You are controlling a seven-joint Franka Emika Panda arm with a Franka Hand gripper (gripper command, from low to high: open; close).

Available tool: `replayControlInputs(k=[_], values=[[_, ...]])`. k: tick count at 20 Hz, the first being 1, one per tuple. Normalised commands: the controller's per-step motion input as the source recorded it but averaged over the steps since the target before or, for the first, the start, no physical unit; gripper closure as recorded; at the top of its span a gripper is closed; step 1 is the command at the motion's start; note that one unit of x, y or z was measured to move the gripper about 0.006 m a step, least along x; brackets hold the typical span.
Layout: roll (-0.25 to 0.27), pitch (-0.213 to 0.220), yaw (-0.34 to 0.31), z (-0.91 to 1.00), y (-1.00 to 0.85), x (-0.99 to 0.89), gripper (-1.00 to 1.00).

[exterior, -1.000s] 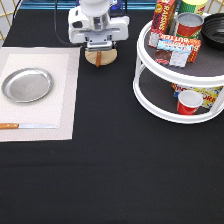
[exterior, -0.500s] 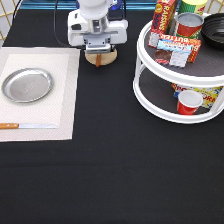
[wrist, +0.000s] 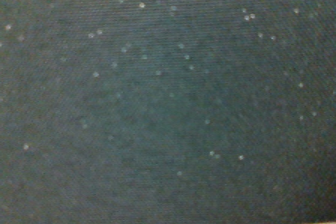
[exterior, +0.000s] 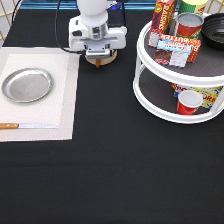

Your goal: Arrange plate and fork

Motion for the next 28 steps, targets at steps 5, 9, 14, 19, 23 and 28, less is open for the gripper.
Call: replayControlInputs(k=[5, 9, 14, 19, 23, 28], values=[[-0.069, -0.065, -0.077, -0.04, 0.07, 0.00, 1.00], [-0.142, -0.125, -0.092, -0.12, 0.19, 0.00, 1.00], [-0.190, -0.155, -0.065, -0.16, 0.28, -0.03, 1.00], [-0.211, -0.185, 0.008, -0.16, 0.27, -0.11, 1.00], [-0.182, -0.122, 0.045, 0.08, 0.20, 0.00, 1.00], [-0.051, 0.010, 0.074, 0.57, -0.01, 0.00, 1.00]])
